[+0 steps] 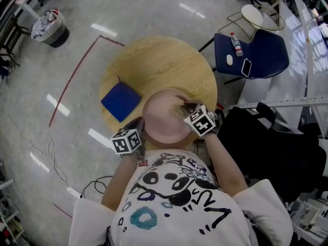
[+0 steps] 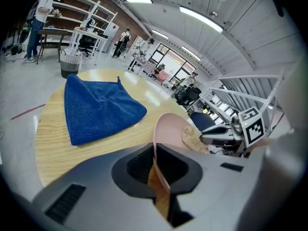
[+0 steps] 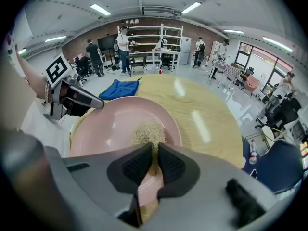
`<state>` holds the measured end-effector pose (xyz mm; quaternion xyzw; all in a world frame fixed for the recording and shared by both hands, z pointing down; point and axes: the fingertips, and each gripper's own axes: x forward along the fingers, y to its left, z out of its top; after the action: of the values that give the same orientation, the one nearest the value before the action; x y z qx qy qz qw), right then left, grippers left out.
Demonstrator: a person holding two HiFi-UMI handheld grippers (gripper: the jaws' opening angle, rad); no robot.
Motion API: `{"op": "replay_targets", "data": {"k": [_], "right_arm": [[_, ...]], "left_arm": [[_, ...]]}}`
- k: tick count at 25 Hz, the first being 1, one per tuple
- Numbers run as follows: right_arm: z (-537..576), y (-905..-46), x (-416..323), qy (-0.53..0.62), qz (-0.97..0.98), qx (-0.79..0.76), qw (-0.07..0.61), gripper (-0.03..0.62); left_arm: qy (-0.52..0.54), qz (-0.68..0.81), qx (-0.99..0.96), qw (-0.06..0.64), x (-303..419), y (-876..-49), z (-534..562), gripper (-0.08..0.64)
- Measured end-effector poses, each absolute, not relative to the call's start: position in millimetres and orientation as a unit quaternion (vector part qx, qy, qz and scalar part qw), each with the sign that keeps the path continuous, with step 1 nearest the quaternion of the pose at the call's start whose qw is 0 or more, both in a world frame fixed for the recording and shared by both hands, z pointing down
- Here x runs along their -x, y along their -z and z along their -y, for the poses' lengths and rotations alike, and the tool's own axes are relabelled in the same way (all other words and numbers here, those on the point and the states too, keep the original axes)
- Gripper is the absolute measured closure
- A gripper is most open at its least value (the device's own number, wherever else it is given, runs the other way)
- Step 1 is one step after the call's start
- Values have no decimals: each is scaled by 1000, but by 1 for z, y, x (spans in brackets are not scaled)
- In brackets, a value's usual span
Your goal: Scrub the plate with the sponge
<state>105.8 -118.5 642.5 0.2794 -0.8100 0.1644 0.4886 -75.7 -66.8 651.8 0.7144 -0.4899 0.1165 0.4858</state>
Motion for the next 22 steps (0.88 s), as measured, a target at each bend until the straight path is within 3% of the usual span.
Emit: {"op": "replay_targets", "data": {"k": [22], "right_arm": [[34, -644, -94, -206, 817, -232, 486, 540]], "left_arm": [[-107, 490, -712, 490, 73, -653, 71, 529]]}}
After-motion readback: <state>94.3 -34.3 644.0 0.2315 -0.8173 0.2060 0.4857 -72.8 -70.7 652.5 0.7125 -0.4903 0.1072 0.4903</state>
